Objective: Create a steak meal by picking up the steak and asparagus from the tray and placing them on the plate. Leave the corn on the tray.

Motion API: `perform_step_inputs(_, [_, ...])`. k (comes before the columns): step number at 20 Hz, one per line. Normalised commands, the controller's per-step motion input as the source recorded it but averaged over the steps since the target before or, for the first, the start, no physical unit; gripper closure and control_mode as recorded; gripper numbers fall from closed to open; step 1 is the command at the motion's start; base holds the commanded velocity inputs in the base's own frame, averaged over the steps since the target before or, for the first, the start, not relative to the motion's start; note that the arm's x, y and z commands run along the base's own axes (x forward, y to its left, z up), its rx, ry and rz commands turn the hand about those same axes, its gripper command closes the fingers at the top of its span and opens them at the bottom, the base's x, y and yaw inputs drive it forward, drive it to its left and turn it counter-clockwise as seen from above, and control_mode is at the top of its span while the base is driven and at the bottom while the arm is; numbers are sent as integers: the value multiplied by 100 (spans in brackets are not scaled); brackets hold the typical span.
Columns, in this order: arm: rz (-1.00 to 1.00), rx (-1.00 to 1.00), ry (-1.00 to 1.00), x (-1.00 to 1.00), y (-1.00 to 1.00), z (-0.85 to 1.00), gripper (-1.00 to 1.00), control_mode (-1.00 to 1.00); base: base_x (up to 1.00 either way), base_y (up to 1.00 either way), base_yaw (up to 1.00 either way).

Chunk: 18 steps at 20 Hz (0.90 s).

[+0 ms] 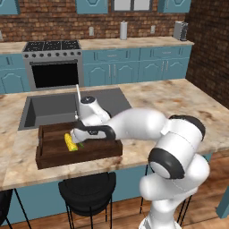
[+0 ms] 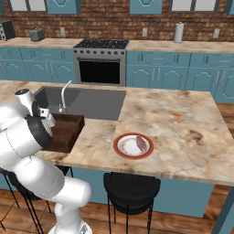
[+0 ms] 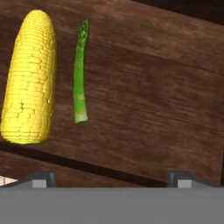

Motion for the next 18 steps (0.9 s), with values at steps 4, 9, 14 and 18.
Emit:
perform_step_inputs(4, [0,3,0,31,2,-34,-100,-100,0,0,0])
perform_step_inputs(9, [0,3,0,36,14,-26,-100,-100,0,0,0])
perform_step_inputs(14, [0,0,0,33,31,-17,-100,-100,0,0,0])
perform_step_inputs(18, [0,0,0,32,26,-22,-100,-100,0,0,0])
